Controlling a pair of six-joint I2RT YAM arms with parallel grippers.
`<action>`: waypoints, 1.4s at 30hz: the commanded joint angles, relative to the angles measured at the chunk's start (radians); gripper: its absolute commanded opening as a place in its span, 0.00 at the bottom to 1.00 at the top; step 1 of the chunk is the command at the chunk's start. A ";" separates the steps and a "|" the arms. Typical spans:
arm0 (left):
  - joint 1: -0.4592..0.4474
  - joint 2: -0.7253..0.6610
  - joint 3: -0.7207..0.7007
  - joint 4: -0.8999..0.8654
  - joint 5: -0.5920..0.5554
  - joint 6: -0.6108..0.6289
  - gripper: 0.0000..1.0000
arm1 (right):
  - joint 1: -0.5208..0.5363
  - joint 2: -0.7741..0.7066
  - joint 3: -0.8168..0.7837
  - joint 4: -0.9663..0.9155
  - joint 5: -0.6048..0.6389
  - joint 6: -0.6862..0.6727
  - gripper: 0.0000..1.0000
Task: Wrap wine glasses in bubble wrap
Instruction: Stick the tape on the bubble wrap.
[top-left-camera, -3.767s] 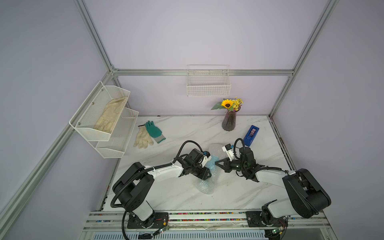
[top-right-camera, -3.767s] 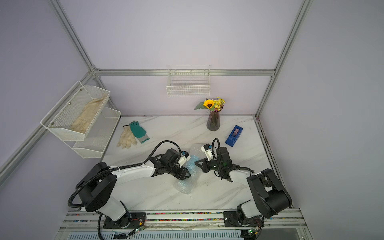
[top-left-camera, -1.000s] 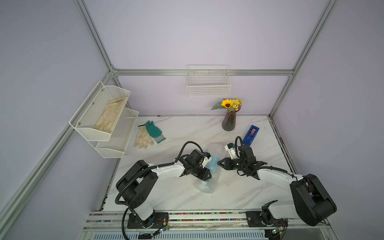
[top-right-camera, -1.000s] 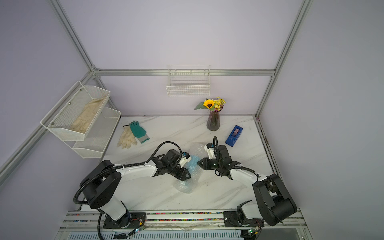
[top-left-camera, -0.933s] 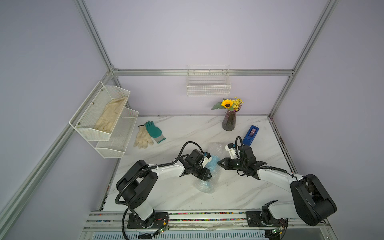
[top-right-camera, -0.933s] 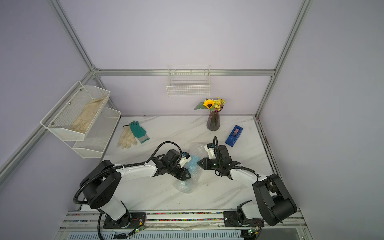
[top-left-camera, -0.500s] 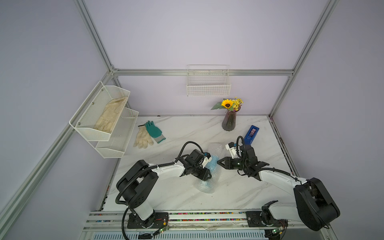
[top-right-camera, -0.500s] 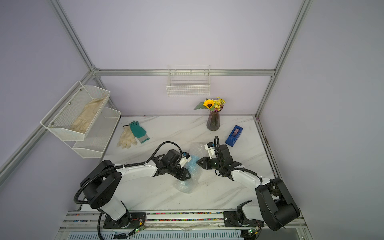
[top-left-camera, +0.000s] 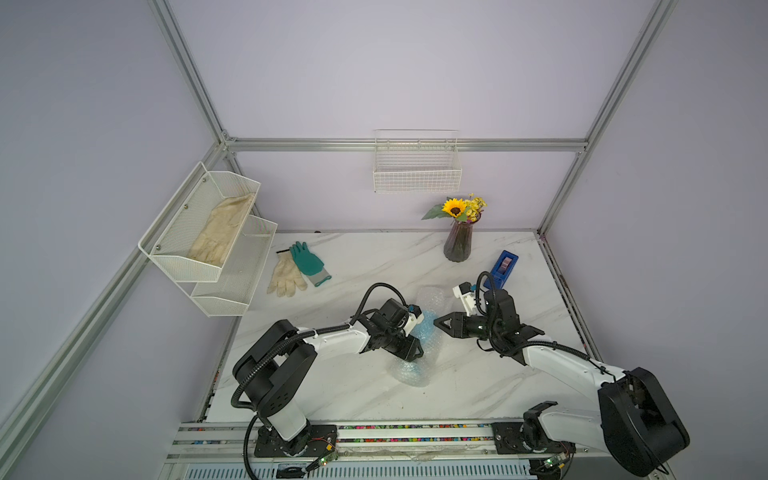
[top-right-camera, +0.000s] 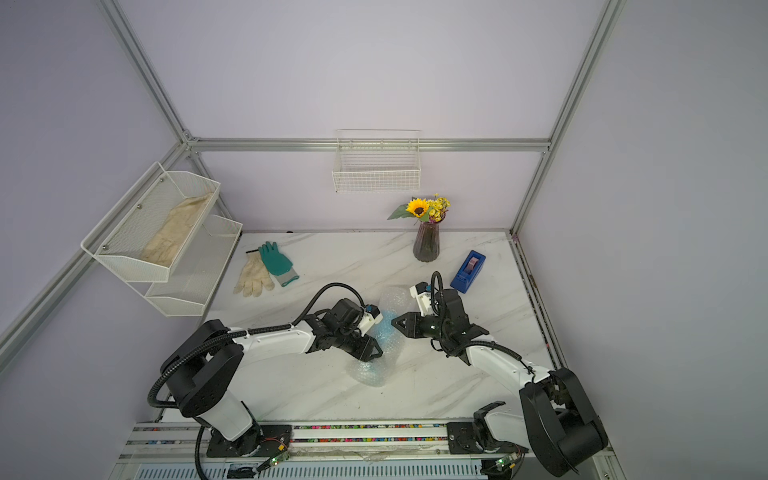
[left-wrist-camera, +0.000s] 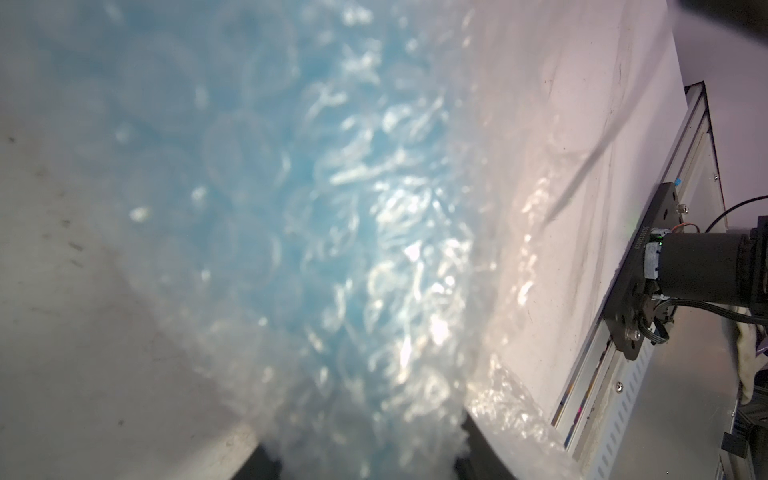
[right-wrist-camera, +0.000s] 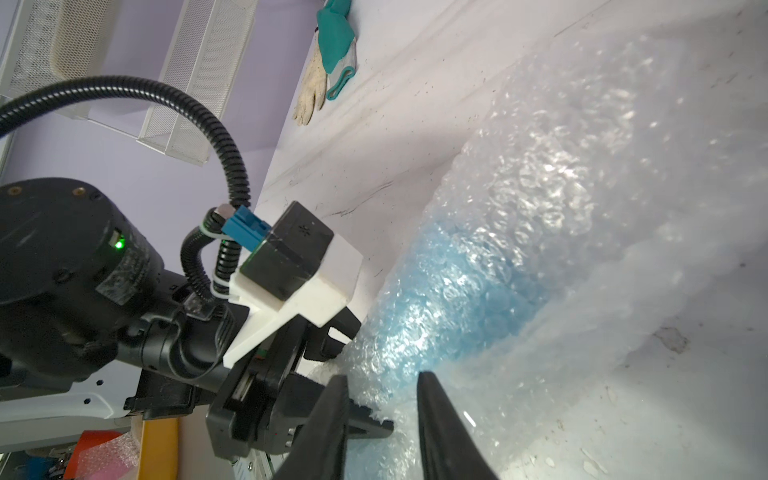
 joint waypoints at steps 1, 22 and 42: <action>0.004 0.008 -0.012 0.024 0.025 -0.009 0.43 | 0.005 -0.005 -0.014 0.036 -0.014 0.014 0.32; 0.004 0.018 -0.002 0.029 0.030 -0.009 0.43 | 0.045 -0.234 0.020 -0.110 0.445 0.040 0.20; 0.005 0.018 -0.013 0.037 0.031 -0.017 0.43 | 0.381 -0.090 0.079 -0.179 0.997 0.194 0.20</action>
